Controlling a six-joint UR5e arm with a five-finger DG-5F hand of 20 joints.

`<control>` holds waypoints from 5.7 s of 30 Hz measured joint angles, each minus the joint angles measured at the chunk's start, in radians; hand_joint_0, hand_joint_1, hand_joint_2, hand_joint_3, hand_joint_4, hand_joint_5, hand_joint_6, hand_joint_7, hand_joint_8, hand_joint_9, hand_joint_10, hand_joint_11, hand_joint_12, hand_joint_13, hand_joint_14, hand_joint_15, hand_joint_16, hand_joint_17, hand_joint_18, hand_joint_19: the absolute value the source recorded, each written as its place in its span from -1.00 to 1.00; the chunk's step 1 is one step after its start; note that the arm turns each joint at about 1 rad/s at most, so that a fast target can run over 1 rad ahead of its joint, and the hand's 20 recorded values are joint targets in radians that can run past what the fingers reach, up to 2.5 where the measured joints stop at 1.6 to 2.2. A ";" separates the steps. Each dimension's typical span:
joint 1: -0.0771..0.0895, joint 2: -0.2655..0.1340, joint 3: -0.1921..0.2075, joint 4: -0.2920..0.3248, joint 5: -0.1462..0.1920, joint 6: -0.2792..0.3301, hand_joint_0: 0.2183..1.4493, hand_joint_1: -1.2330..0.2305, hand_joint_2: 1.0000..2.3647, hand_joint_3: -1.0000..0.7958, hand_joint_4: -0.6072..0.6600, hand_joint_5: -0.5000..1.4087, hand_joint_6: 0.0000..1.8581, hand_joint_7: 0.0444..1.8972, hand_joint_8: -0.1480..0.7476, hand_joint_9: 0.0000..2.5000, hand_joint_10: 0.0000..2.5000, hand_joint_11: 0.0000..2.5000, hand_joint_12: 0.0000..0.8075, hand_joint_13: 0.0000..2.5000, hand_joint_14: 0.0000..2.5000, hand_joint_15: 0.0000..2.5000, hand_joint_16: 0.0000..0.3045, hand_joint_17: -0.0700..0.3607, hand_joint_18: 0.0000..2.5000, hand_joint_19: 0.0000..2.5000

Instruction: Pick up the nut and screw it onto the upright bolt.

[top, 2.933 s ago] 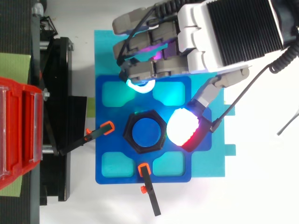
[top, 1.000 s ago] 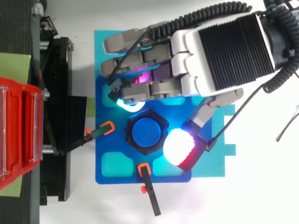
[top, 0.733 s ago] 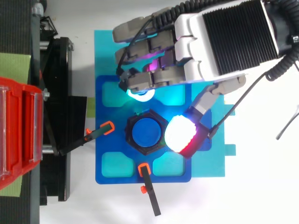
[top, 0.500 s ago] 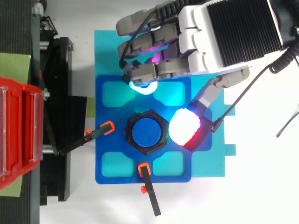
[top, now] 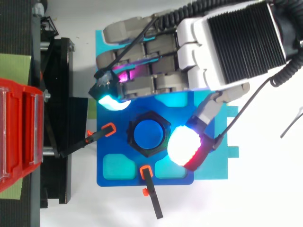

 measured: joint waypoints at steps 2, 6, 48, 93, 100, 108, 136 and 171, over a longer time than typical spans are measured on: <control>0.009 0.000 0.000 -0.001 0.007 0.000 -0.64 0.59 -1.00 -0.44 0.25 -0.59 -0.46 -0.34 -0.33 -0.40 -1.00 -1.00 -0.41 -0.67 -1.00 -1.00 -0.80 -0.35 -0.94 -1.00; 0.026 -0.001 0.000 -0.005 0.024 -0.001 -0.65 0.60 -1.00 -0.44 0.25 -0.59 -0.46 -0.34 -0.31 -0.41 -1.00 -1.00 -0.40 -0.69 -1.00 -1.00 -0.80 -0.35 -0.95 -1.00; 0.018 -0.001 0.000 -0.059 0.044 -0.003 -0.56 0.51 -1.00 -0.44 0.03 -0.44 -0.21 0.06 -0.22 0.04 -1.00 -1.00 -0.67 -0.29 -1.00 -1.00 -0.91 -0.53 -0.52 -0.86; 0.052 -0.002 0.005 0.009 0.046 0.019 -0.62 0.58 -1.00 -0.44 0.30 -0.55 -0.46 -0.19 -0.26 -0.28 -1.00 -1.00 -0.44 -0.57 -1.00 -1.00 -0.81 -0.37 -0.80 -0.94; 0.056 -0.001 0.002 0.009 0.048 0.019 -0.61 0.56 -1.00 -0.44 0.34 -0.53 -0.46 -0.04 -0.23 -0.28 -1.00 -1.00 -0.45 -0.56 -1.00 -1.00 -0.81 -0.38 -0.80 -0.94; 0.052 -0.007 0.001 0.000 0.048 0.019 -0.59 0.54 -1.00 -0.44 0.33 -0.51 -0.46 0.14 -0.20 -0.26 -1.00 -1.00 -0.45 -0.55 -1.00 -1.00 -0.82 -0.39 -0.79 -0.93; 0.004 -0.007 0.000 -0.018 0.022 0.020 -0.56 0.49 -1.00 -0.44 0.15 -0.44 -0.33 0.24 -0.19 -0.04 -1.00 -1.00 -0.60 -0.32 -1.00 -1.00 -0.87 -0.46 -0.53 -0.83; 0.038 -0.023 0.034 0.043 0.037 0.034 -0.60 0.56 -1.00 -0.44 0.29 -0.56 -0.46 -0.22 -0.27 -0.30 -1.00 -1.00 -0.47 -0.52 -1.00 -1.00 -0.80 -0.36 -0.72 -0.91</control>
